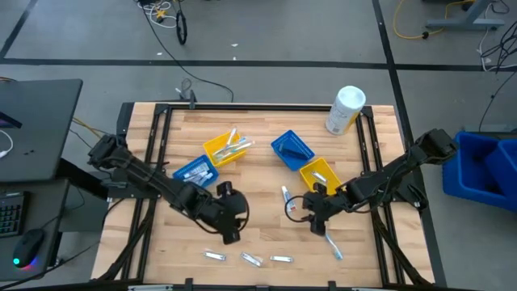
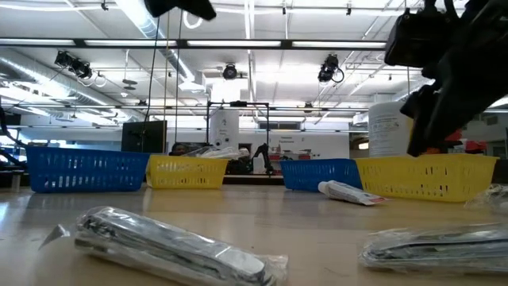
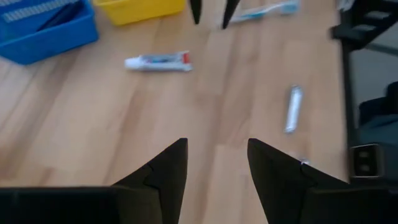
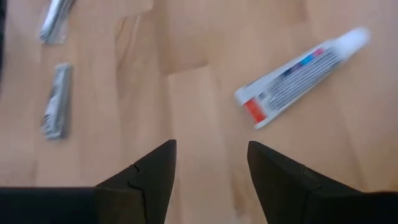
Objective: Pick & Place Travel size toiletries
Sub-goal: Put the blue toothbrush into the left yellow bin
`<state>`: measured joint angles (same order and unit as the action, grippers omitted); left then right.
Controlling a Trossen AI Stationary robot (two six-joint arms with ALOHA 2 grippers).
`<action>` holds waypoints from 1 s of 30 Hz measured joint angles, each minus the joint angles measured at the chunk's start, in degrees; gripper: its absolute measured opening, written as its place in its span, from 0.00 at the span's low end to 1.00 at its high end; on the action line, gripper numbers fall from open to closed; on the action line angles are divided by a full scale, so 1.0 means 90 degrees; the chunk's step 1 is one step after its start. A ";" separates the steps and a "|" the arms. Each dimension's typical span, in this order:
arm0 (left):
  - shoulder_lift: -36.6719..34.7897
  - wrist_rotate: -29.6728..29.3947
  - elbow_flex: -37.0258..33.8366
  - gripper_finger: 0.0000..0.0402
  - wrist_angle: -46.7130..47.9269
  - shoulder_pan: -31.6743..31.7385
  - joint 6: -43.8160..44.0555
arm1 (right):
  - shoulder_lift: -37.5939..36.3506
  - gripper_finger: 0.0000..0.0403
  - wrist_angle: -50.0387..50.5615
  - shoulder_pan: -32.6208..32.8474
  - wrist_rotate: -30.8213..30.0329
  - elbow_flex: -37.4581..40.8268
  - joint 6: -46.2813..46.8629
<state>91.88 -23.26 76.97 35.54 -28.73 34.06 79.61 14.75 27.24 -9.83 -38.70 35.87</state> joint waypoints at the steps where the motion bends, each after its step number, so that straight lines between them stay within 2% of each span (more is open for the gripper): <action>1: 0.0000 -0.0006 0.0001 0.44 -0.0072 -0.0060 -0.0003 | 0.0000 0.51 0.0020 0.0021 0.0128 0.0000 0.0073; 11: 0.0000 -0.0144 0.0001 0.44 -0.0626 -0.0351 -0.0016 | 0.0000 0.49 0.0047 0.0437 0.0195 0.0000 0.0484; 17: 0.0000 -0.0061 0.0000 0.44 -0.0616 -0.0376 0.0127 | 0.0000 0.45 0.0045 0.0703 0.0327 0.0000 0.0491; 30: 0.0000 -0.0074 0.0000 0.44 -0.0615 -0.0371 0.0149 | 0.0000 0.45 -0.0170 0.0775 0.0324 0.0000 0.0490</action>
<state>91.88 -23.92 76.97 30.01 -32.08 35.40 79.61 13.22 34.22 -6.92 -38.70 40.27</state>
